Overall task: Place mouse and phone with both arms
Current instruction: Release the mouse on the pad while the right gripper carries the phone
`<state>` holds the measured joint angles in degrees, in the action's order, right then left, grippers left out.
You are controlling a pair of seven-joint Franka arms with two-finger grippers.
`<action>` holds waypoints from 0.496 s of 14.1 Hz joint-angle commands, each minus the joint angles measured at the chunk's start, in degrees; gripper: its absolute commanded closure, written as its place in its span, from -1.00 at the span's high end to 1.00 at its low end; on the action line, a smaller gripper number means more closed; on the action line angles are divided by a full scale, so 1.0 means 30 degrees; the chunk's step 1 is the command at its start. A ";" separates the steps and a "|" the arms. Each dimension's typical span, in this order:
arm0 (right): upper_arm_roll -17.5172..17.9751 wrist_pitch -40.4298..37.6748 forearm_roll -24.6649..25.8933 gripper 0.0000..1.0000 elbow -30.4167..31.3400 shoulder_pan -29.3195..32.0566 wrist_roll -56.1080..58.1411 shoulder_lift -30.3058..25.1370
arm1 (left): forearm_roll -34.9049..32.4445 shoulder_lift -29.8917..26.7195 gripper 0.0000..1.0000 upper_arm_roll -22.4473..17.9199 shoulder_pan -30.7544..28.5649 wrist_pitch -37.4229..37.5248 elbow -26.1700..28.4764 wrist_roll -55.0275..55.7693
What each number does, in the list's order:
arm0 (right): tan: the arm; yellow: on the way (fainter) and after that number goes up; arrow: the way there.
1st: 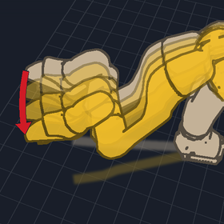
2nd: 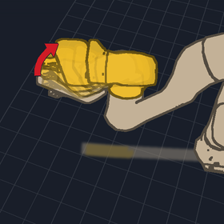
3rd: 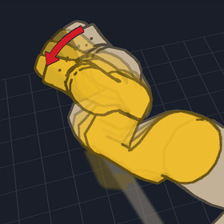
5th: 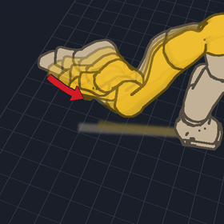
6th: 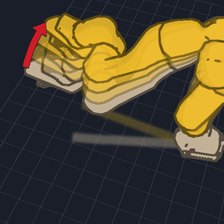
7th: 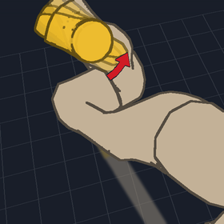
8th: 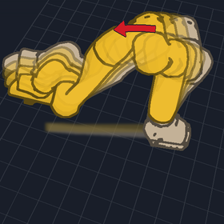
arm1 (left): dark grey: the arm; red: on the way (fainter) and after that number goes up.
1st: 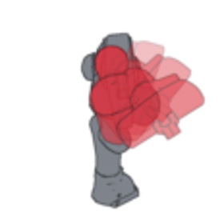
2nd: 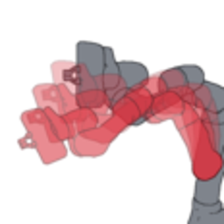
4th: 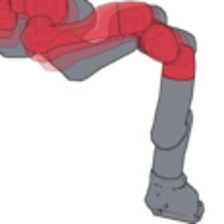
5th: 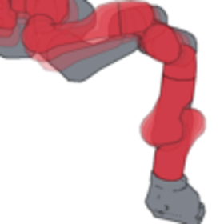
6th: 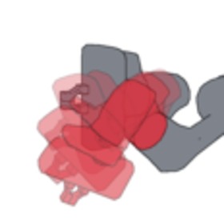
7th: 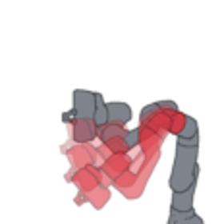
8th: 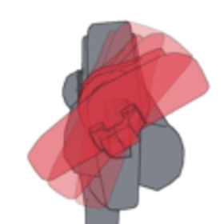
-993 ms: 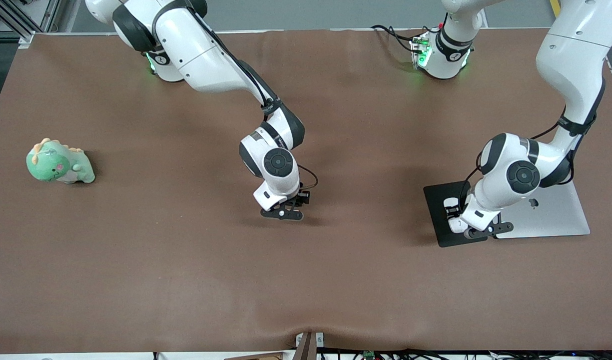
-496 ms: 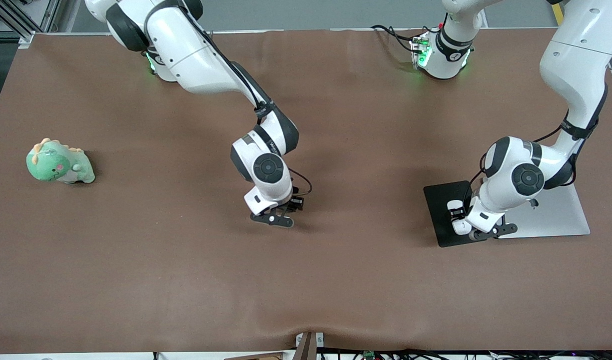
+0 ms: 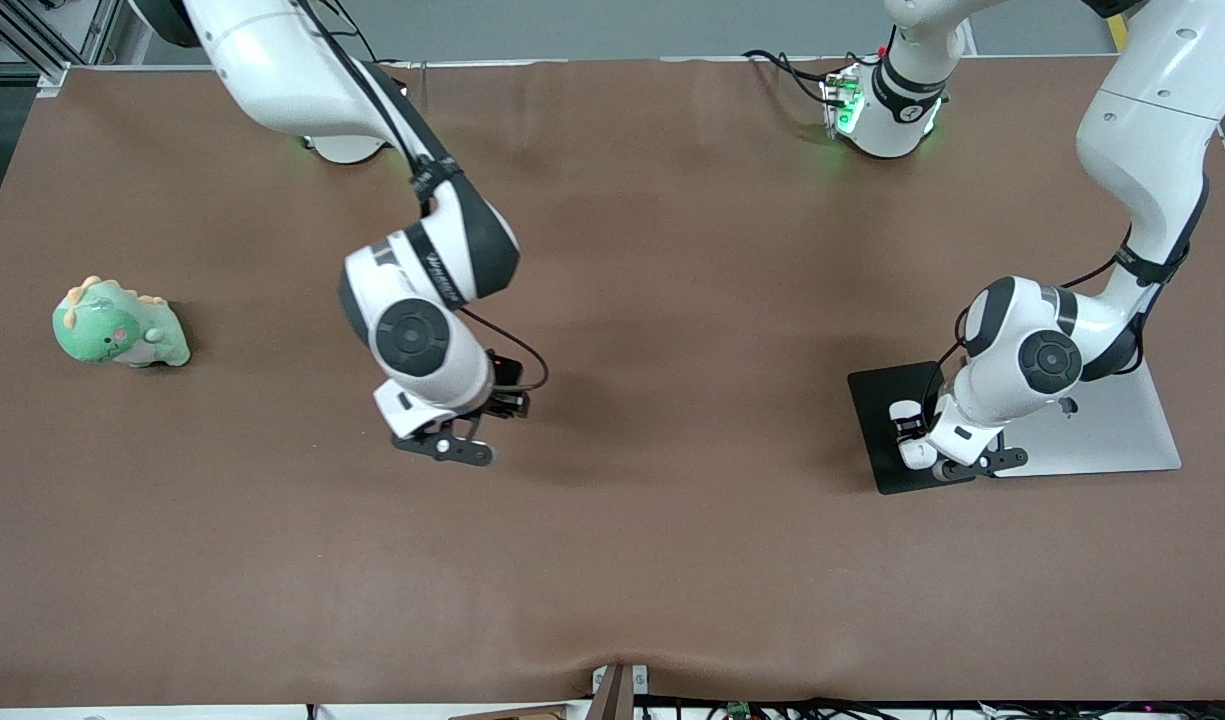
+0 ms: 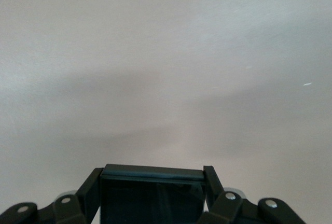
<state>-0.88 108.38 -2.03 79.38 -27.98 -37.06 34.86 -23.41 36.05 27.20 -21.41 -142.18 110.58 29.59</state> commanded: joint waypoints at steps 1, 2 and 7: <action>0.0351 0.0112 -0.0377 -1.00 0.3180 0.1439 0.2180 -0.2297 | -0.1215 0.0054 0.10 0.0075 -0.0216 -0.0448 0.0201 0.0038; 0.0351 0.0170 -0.0377 -1.00 0.4147 0.2199 0.3117 -0.2941 | -0.1510 0.0112 0.10 0.0046 -0.0216 -0.0448 0.0201 0.0212; 0.0322 0.0316 -0.0377 -1.00 0.5969 0.5774 0.8947 -0.3563 | -0.1543 0.0259 0.11 0.0045 -0.0187 -0.0507 0.0172 0.0448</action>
<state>-1.12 108.15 -2.14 93.02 -14.88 -15.81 26.73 -26.19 36.49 27.02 -21.44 -142.33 110.63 29.61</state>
